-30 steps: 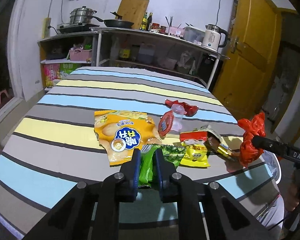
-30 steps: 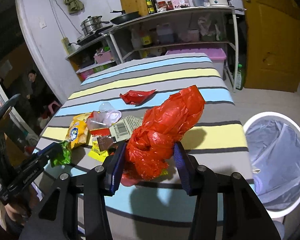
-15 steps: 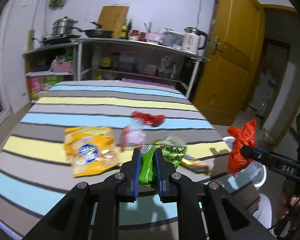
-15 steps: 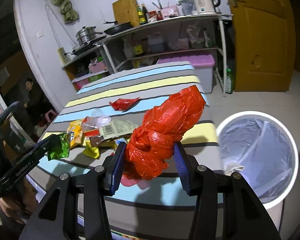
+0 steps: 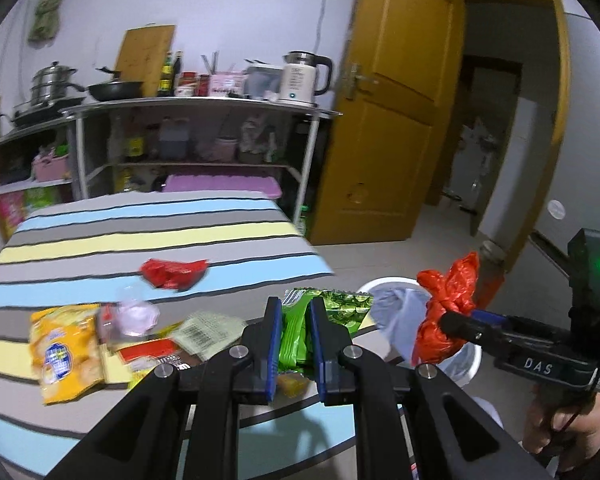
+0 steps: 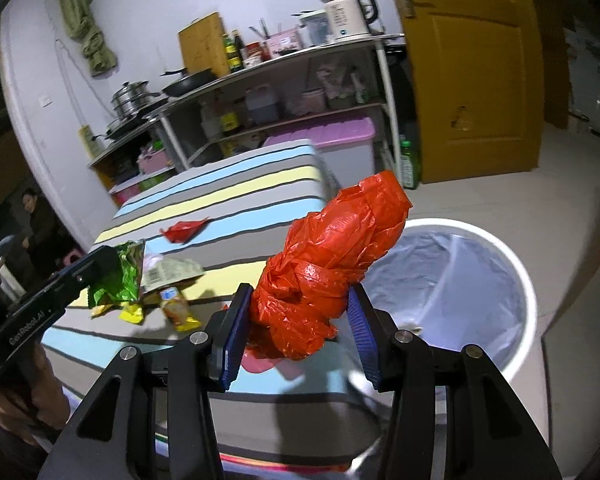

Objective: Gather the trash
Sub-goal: 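Carry the green packet and red bag over the bin and release both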

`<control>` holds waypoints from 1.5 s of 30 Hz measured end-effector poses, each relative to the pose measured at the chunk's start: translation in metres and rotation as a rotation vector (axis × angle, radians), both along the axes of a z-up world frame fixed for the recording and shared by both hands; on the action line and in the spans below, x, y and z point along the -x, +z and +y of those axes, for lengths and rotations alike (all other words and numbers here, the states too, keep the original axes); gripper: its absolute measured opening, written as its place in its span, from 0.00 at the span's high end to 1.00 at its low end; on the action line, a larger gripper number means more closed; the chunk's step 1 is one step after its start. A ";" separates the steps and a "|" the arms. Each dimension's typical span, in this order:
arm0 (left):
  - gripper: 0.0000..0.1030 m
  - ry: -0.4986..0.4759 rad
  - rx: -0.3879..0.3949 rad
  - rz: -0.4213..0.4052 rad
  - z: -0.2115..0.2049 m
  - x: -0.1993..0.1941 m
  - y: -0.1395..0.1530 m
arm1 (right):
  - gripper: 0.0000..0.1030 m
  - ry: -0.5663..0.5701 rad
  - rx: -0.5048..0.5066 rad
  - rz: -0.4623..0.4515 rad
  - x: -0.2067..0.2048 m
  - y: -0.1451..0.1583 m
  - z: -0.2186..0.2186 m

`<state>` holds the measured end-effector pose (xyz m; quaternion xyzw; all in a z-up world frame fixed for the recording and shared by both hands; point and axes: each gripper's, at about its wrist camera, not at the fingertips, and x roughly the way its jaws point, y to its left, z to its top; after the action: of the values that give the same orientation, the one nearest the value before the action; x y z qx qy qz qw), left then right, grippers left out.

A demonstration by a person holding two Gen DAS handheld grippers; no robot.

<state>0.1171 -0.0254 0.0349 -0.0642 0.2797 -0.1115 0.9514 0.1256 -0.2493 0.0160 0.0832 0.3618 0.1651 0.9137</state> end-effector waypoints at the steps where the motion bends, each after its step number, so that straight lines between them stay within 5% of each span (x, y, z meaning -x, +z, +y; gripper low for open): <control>1: 0.86 -0.014 0.002 0.000 -0.006 -0.003 0.000 | 0.53 -0.013 0.002 0.003 0.000 -0.001 -0.006; 16: 0.86 -0.177 -0.005 0.028 -0.087 -0.042 -0.012 | 0.53 -0.130 0.012 0.050 -0.010 -0.018 -0.066; 34: 0.86 -0.277 -0.007 0.108 -0.135 -0.082 -0.053 | 0.51 -0.164 0.068 0.154 -0.033 -0.054 -0.089; 38: 0.73 -0.283 -0.012 0.129 -0.138 -0.088 -0.062 | 0.49 -0.166 0.056 0.146 -0.034 -0.056 -0.094; 45: 0.71 -0.276 -0.003 0.110 -0.131 -0.085 -0.057 | 0.49 -0.168 0.058 0.121 -0.031 -0.053 -0.093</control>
<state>0.2017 -0.1564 -0.0220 -0.0298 0.3377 -0.2371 0.9104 0.1561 -0.3424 -0.0365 0.0967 0.4127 0.0721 0.9028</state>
